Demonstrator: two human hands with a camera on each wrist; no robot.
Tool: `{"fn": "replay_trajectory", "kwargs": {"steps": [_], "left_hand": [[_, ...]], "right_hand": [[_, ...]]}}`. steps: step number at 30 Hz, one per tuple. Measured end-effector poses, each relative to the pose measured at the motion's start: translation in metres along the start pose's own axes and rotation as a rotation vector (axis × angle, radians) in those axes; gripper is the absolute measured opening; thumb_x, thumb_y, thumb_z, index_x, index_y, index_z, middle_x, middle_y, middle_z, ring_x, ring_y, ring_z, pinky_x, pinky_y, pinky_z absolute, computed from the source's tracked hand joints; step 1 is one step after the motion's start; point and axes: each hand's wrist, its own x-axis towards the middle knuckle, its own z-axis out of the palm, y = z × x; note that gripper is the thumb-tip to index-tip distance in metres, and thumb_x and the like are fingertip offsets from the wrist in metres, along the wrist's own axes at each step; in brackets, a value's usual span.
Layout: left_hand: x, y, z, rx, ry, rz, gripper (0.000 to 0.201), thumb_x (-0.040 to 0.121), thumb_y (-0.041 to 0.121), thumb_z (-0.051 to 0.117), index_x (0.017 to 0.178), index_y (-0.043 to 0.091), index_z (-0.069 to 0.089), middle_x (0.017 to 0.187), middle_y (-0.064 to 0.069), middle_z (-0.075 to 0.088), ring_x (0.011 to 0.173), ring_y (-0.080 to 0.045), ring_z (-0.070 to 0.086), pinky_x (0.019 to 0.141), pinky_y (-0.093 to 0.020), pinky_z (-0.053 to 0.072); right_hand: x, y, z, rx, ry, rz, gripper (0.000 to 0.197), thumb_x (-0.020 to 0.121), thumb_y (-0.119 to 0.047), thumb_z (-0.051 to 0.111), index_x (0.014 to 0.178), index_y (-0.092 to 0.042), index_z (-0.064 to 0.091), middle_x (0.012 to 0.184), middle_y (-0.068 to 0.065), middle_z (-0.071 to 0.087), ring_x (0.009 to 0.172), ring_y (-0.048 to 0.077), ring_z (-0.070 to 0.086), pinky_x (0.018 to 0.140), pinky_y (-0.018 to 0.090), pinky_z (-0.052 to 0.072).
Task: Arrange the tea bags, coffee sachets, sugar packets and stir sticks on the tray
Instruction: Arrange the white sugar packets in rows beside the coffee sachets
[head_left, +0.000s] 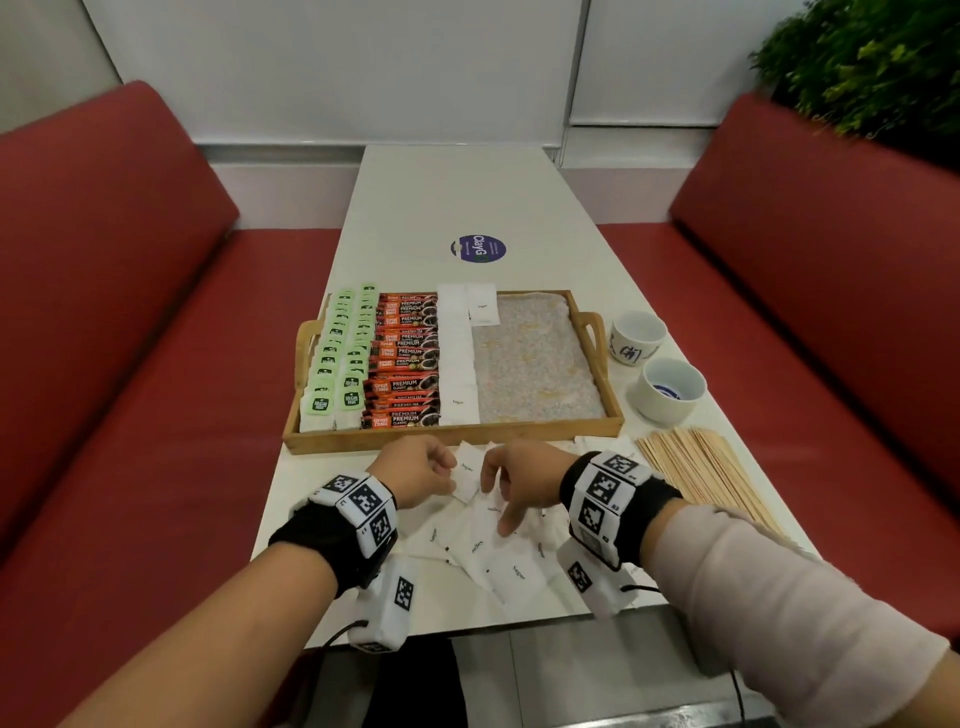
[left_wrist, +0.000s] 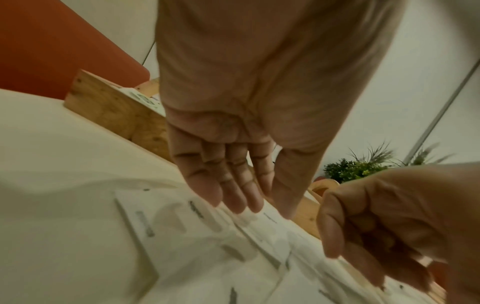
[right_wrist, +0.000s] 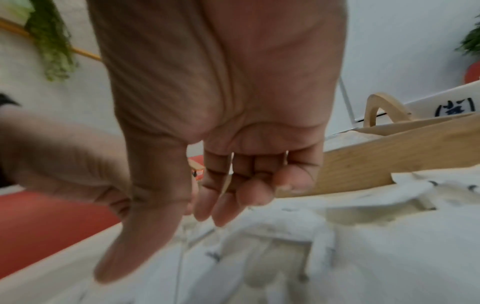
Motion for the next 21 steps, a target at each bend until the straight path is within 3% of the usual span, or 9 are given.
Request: {"fn": "replay_trajectory", "kwargs": {"steps": [4, 10, 16, 21], "left_hand": [[-0.006, 0.004, 0.007, 0.087, -0.061, 0.007, 0.025, 0.074, 0.019, 0.079, 0.091, 0.021, 0.061, 0.087, 0.008, 0.061, 0.085, -0.011, 0.059, 0.080, -0.023, 0.048], [-0.016, 0.008, 0.019, 0.329, -0.162, 0.022, 0.047, 0.063, 0.036, 0.086, 0.100, 0.024, 0.060, 0.102, 0.006, 0.061, 0.095, -0.012, 0.059, 0.082, -0.025, 0.048], [-0.019, 0.012, 0.020, 0.512, -0.170, 0.033, 0.055, 0.060, 0.038, 0.086, 0.102, 0.025, 0.053, 0.100, 0.007, 0.058, 0.093, -0.014, 0.055, 0.079, -0.031, 0.049], [-0.020, 0.012, 0.020, 0.602, -0.183, 0.049, 0.066, 0.057, 0.038, 0.087, 0.110, 0.025, 0.050, 0.111, 0.005, 0.058, 0.101, -0.017, 0.054, 0.085, -0.035, 0.050]], "right_hand": [[-0.012, 0.001, 0.013, -0.193, -0.080, -0.012, 0.055, 0.061, -0.021, 0.088, 0.099, -0.023, 0.049, 0.095, -0.004, 0.053, 0.087, 0.018, 0.050, 0.072, 0.030, 0.044], [-0.013, 0.005, 0.034, -0.411, -0.078, -0.050, 0.063, 0.056, -0.029, 0.090, 0.101, -0.021, 0.046, 0.108, 0.002, 0.054, 0.093, 0.023, 0.055, 0.082, 0.039, 0.049], [-0.011, 0.005, 0.032, -0.330, 0.039, -0.079, 0.060, 0.058, -0.029, 0.088, 0.100, -0.020, 0.045, 0.107, 0.002, 0.055, 0.093, 0.022, 0.054, 0.075, 0.033, 0.045], [-0.009, 0.007, 0.033, -0.252, 0.082, -0.073, 0.061, 0.057, -0.029, 0.088, 0.100, -0.022, 0.045, 0.108, -0.001, 0.055, 0.092, 0.021, 0.054, 0.077, 0.032, 0.046]]}}
